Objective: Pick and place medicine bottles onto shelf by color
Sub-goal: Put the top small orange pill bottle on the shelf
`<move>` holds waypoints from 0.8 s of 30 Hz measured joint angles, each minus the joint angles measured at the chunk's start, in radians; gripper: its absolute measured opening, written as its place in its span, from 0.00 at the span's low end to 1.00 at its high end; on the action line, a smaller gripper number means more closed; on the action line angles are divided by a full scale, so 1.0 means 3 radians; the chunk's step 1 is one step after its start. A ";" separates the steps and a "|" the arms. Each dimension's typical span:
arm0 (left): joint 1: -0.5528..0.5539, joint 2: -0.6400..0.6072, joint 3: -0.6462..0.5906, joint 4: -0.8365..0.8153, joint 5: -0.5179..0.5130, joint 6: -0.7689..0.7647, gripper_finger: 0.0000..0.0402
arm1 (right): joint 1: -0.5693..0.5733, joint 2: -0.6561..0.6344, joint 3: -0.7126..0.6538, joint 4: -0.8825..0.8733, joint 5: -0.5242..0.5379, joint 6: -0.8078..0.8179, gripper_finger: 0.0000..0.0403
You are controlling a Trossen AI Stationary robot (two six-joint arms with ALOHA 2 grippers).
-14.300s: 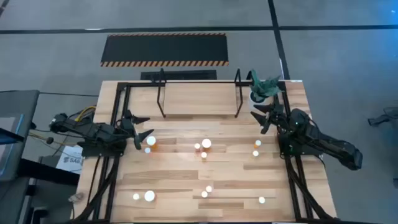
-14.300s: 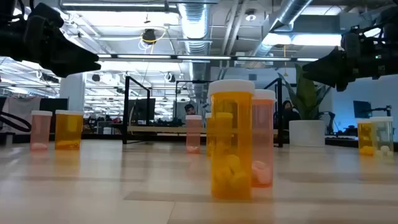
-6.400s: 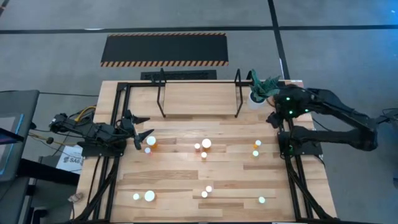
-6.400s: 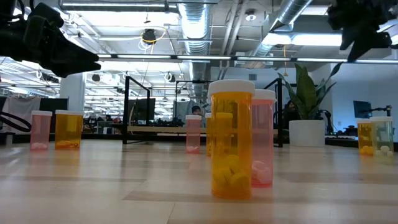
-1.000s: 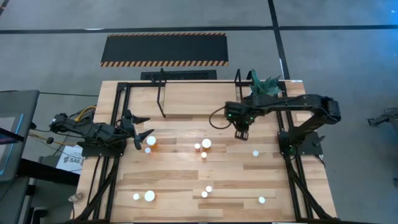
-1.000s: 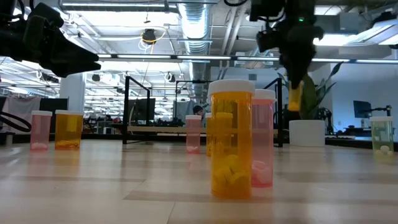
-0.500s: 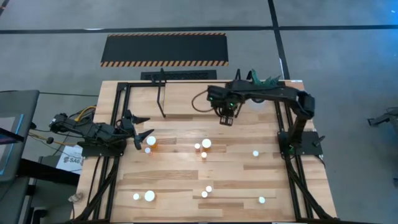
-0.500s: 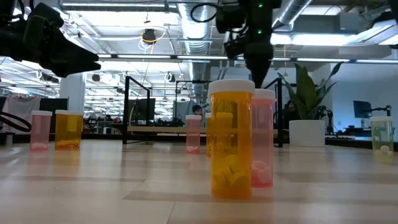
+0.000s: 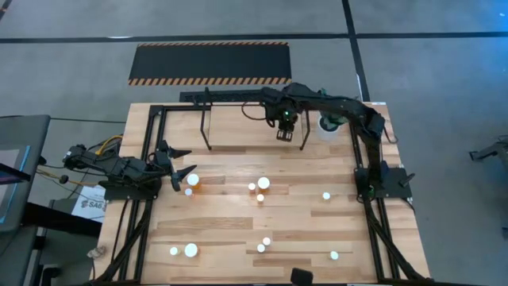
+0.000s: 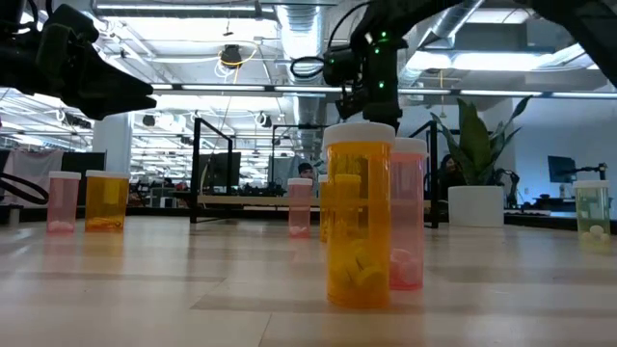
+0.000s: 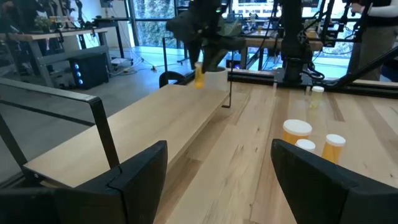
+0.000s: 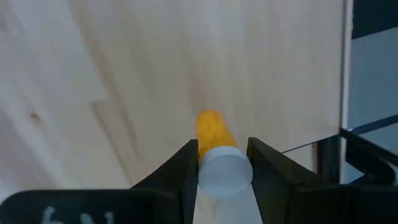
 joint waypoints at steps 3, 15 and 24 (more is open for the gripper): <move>-0.0001 -0.0001 0.0000 0.0000 0.0000 0.0000 0.68 | -0.0104 0.0016 0.0056 0.0086 0.0000 -0.0043 0.35; 0.0000 0.0000 0.0000 0.0000 0.0000 0.0000 0.68 | -0.0384 0.0012 0.0054 0.0286 0.0035 -0.0502 0.35; 0.0000 -0.0001 0.0000 0.0000 0.0000 0.0000 0.68 | -0.0452 0.0010 -0.0011 0.0476 0.0055 -0.0976 0.36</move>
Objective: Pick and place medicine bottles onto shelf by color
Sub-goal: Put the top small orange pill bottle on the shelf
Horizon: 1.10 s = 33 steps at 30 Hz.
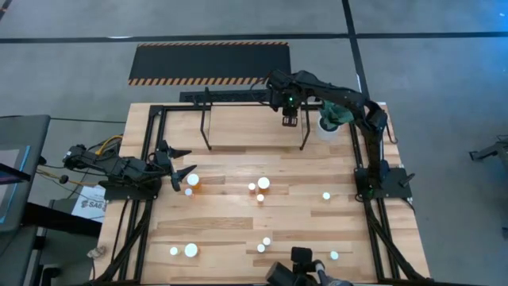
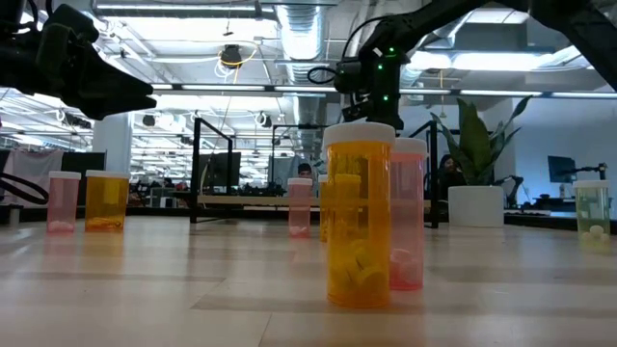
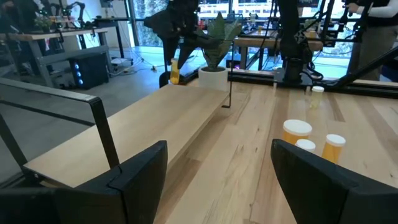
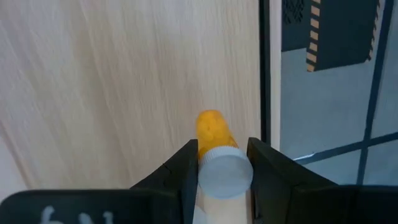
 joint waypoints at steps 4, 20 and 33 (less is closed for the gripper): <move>0.0000 0.0000 0.0000 0.0000 0.0000 0.0000 0.68 | -0.0031 0.0000 0.0000 0.0028 0.0007 -0.0171 0.35; 0.0000 0.0000 0.0000 0.0000 0.0000 0.0000 0.68 | -0.0086 0.0000 0.0000 0.0060 -0.0020 -0.0699 0.35; 0.0000 0.0000 0.0000 0.0000 0.0000 0.0001 0.68 | -0.0061 0.0000 0.0000 0.0071 -0.0038 -0.0916 0.35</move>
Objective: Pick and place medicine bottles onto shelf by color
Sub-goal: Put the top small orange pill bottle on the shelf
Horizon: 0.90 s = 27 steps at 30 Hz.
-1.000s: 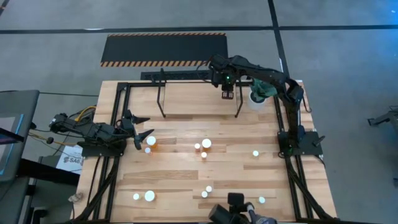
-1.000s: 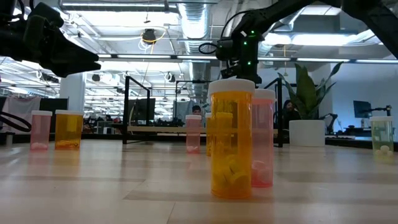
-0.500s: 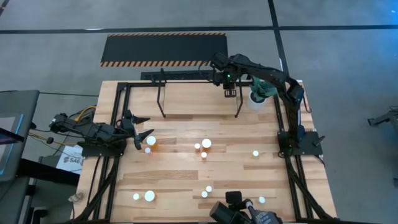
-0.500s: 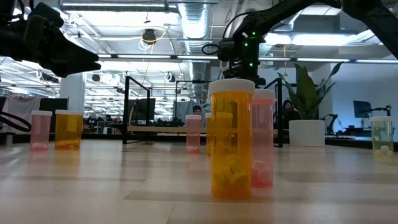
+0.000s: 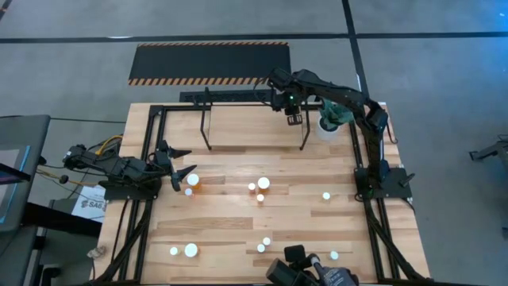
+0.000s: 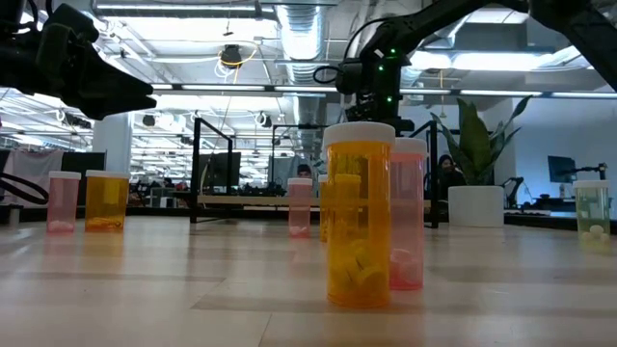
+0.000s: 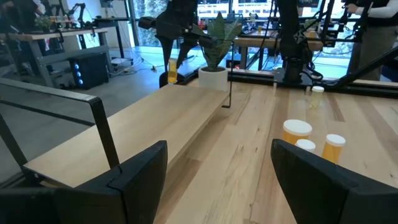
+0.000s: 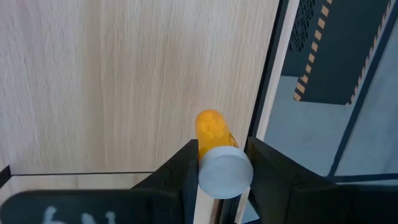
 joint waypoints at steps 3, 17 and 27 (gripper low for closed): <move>-0.0001 0.0000 0.0000 0.0000 0.0000 -0.0001 0.68 | 0.0000 0.0000 0.0000 -0.0002 0.0000 -0.0012 0.35; -0.0001 0.0000 0.0000 0.0000 -0.0001 0.0000 0.68 | -0.0037 0.0001 -0.0223 0.0151 -0.0053 -0.0087 0.35; -0.0001 0.0000 0.0000 0.0000 -0.0001 -0.0001 0.68 | -0.0130 0.0001 -0.0223 0.0153 -0.0032 -0.0223 0.35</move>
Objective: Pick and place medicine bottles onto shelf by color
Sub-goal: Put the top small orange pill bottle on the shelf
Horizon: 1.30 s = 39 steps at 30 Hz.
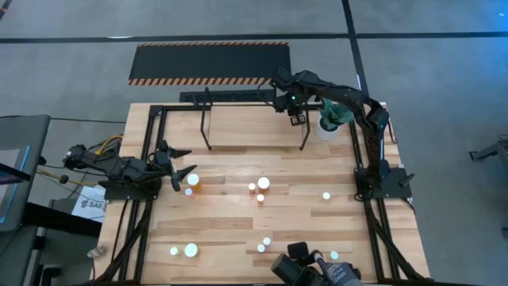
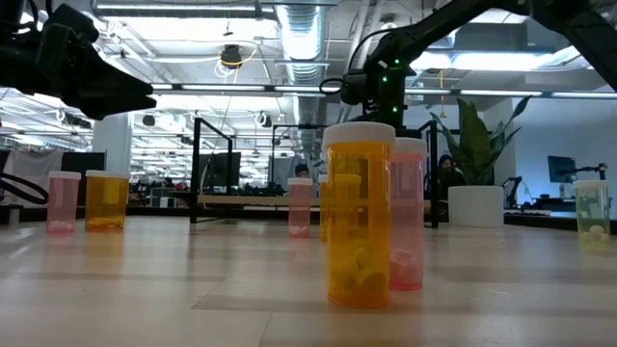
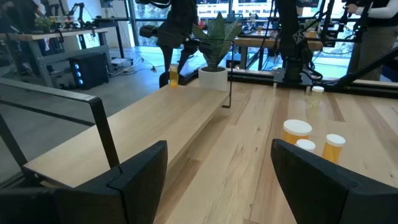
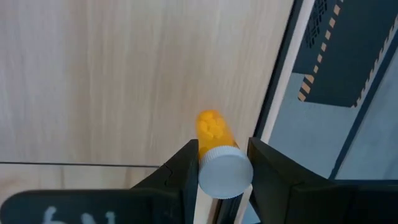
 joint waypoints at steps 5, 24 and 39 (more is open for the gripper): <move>0.0001 0.0000 0.0000 0.0000 0.0000 0.0000 0.68 | 0.0035 0.0000 0.0000 0.0038 0.0003 -0.0038 0.34; 0.0001 0.0000 0.0000 0.0000 0.0000 0.0000 0.68 | 0.0061 -0.0001 -0.0090 0.0184 -0.0009 -0.0151 0.35; 0.0000 0.0000 0.0000 0.0000 0.0001 0.0000 0.68 | 0.0061 -0.0001 -0.0123 0.0211 -0.0027 -0.0224 0.36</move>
